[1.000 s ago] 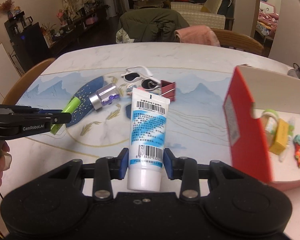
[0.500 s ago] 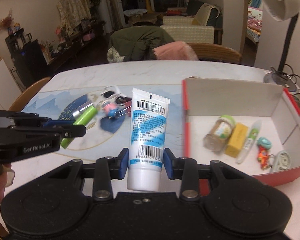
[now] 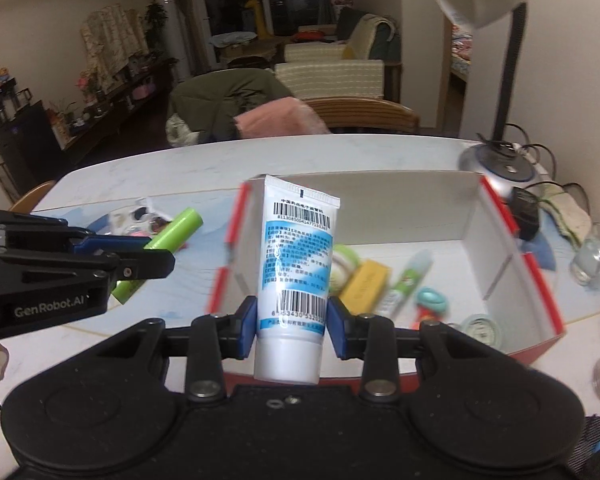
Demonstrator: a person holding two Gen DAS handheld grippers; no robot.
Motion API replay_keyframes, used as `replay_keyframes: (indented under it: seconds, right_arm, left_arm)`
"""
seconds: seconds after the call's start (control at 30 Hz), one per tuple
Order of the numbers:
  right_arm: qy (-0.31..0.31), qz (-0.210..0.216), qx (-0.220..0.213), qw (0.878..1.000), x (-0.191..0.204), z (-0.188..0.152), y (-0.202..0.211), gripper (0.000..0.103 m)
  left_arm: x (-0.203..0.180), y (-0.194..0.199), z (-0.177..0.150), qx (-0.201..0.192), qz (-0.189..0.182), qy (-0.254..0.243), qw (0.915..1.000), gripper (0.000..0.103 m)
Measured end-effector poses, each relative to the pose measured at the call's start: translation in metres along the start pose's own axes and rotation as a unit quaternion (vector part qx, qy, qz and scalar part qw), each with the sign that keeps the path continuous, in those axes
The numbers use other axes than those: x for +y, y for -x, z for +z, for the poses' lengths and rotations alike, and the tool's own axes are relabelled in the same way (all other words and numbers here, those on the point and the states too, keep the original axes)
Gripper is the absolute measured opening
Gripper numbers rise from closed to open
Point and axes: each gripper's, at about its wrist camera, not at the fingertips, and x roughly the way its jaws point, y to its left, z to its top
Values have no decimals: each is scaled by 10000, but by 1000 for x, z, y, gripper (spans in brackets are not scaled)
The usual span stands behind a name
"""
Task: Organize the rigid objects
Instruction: 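Carry the highlighter and cream tube with both tools into the shoebox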
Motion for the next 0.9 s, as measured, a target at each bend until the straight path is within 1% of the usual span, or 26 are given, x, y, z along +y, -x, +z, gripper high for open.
replay_keyframes:
  seconds: [0.27,0.4,0.5,0.63,0.9]
  right_arm:
    - [-171,-434,205,9987,-50,5,-8,35]
    - [-273,-592,254,9975,-74,8,-14,35]
    - [-312,-762,309,9961,-89,9,-20,35]
    - [-246,-937,456,9943,-99,8,-30,35]
    - [-33,-918,830,9923,-101,3,-57,35]
  left_arm:
    - [-37,-43,25,191,-121,-302,9993,16]
    - [-52,-66,34,296,-109,-453,9985,16]
    - [-58,-82,41,293,-12,-552,9980,16]
    - [-64,-105,52,334,19,-594,9977,16]
    - [-70,-154,71,548,-90,-575,9968,16]
